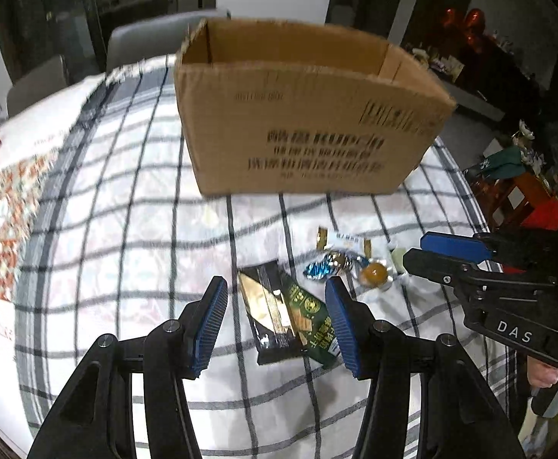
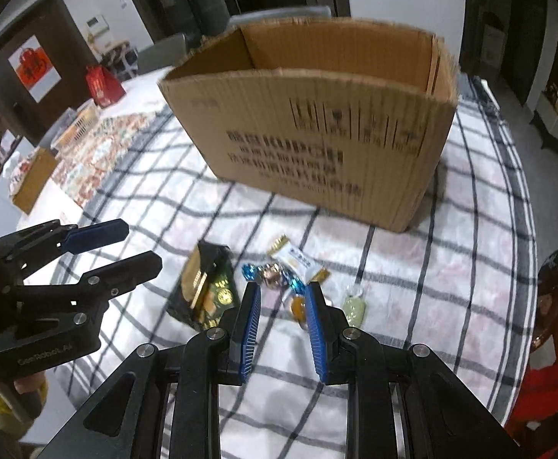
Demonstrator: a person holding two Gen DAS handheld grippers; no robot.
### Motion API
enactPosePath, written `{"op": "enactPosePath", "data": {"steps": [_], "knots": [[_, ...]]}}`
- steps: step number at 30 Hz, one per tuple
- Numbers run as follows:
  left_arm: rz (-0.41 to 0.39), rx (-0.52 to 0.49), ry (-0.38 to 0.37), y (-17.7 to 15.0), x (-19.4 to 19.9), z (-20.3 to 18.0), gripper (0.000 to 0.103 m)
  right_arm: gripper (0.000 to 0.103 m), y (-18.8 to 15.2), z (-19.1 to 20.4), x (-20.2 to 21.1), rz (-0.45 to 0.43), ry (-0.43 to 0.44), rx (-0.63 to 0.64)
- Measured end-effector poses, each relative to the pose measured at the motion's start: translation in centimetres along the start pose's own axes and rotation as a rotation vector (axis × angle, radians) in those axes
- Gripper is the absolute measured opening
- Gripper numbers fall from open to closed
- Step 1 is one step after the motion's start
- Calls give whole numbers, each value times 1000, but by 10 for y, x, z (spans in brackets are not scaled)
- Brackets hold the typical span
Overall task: Organize snacks
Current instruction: 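Grasp the dark gold-striped bar with the left tool while the right tool grasps the orange candy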
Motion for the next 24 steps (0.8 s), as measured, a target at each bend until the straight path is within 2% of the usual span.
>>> {"op": "enactPosePath", "data": {"steps": [11, 24], "knots": [[156, 96, -27, -15, -45, 12, 52, 25, -7, -6, -39, 132, 10, -19], [238, 158, -47, -23, -73, 18, 52, 25, -12, -11, -62, 187, -22, -14]]}}
Point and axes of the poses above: each gripper's, at about its wrist camera, not at the fingertips, and x roughly against the way its jaws point, z to its left, y to its top, the point moved 4 cm from there along -x, roughly the way its jaws point, and after that the axes turned 7 degrees about -z, right-handed, at the moved point
